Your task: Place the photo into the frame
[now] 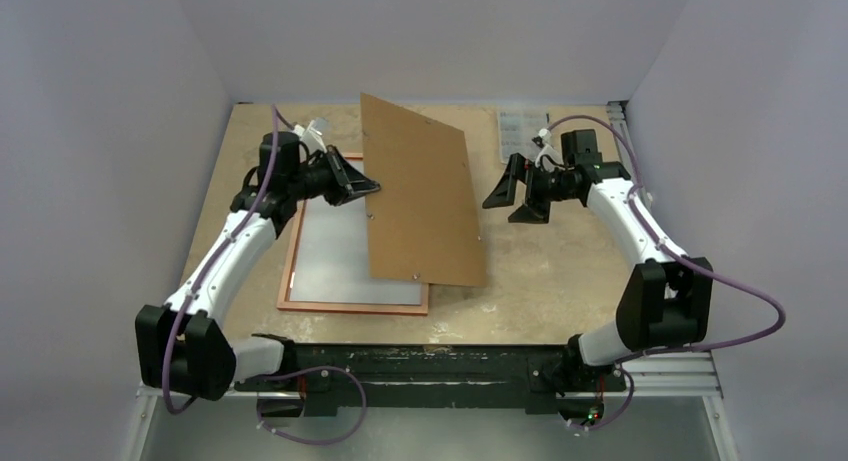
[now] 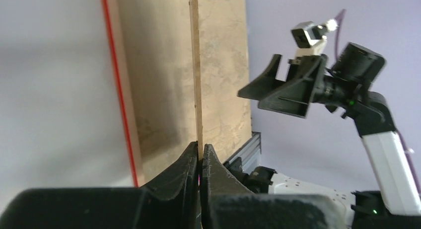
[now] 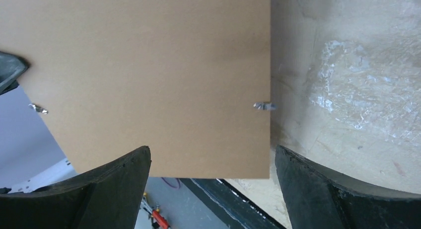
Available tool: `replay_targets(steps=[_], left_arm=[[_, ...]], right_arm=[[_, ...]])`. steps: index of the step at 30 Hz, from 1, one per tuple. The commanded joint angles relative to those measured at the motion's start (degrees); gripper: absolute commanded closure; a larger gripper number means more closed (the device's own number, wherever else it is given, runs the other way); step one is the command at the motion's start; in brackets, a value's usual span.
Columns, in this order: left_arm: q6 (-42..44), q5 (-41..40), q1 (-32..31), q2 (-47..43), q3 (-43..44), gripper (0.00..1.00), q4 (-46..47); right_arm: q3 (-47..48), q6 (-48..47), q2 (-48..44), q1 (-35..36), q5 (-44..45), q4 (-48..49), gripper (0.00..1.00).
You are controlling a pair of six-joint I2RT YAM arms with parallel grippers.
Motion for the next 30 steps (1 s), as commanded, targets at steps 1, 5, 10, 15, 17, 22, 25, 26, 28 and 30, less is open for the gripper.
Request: replay_targets(steps=[1, 5, 10, 15, 17, 22, 25, 26, 28, 30], left_arm=[[-3.76, 7.83, 1.76, -8.7, -0.35, 1.0, 9.57], [-5.71, 10.13, 3.22, -13.86, -1.0, 1.0, 8.64], [-9.01, 12.72, 4.47, -18.88, -1.48, 1.0, 8.59], [-10.15, 13.75, 4.6, -21.6, -1.07, 1.0, 7.3], [-10.17, 13.87, 4.67, -22.03, -1.22, 1.0, 7.01], [-9.59, 14.46, 4.81, -22.31, -1.78, 1.0, 6.69], [-8.52, 15.42, 5.63, -21.89, -1.97, 1.0, 5.86], [-8.28, 15.52, 6.11, -21.85, -2.21, 1.0, 5.68], [-7.93, 16.22, 7.05, -21.66, -2.77, 1.0, 5.57], [-7.55, 16.99, 8.12, -21.47, -3.22, 1.0, 5.38]], right_arm=[[-0.25, 1.39, -1.64, -0.3, -2.33, 4.48, 0.06], [-3.13, 4.39, -1.49, -0.8, -9.1, 10.19, 0.07], [-5.82, 9.82, -1.66, -0.74, -17.96, 20.36, 0.08], [-9.38, 24.39, -4.84, -0.74, -26.16, 40.83, 0.1], [-11.44, 32.48, -6.87, -0.76, -27.46, 51.88, 0.1], [-12.37, 45.54, -8.98, -0.79, -29.51, 68.18, 0.23], [-13.19, 53.24, -8.82, -0.78, -30.49, 80.04, 0.31], [-13.77, 57.07, -8.52, -0.68, -30.45, 85.19, 0.32], [-14.69, 65.54, -7.62, -0.62, -30.67, 96.89, 0.35], [-15.01, 74.09, -6.25, -0.59, -30.56, 106.63, 0.39]])
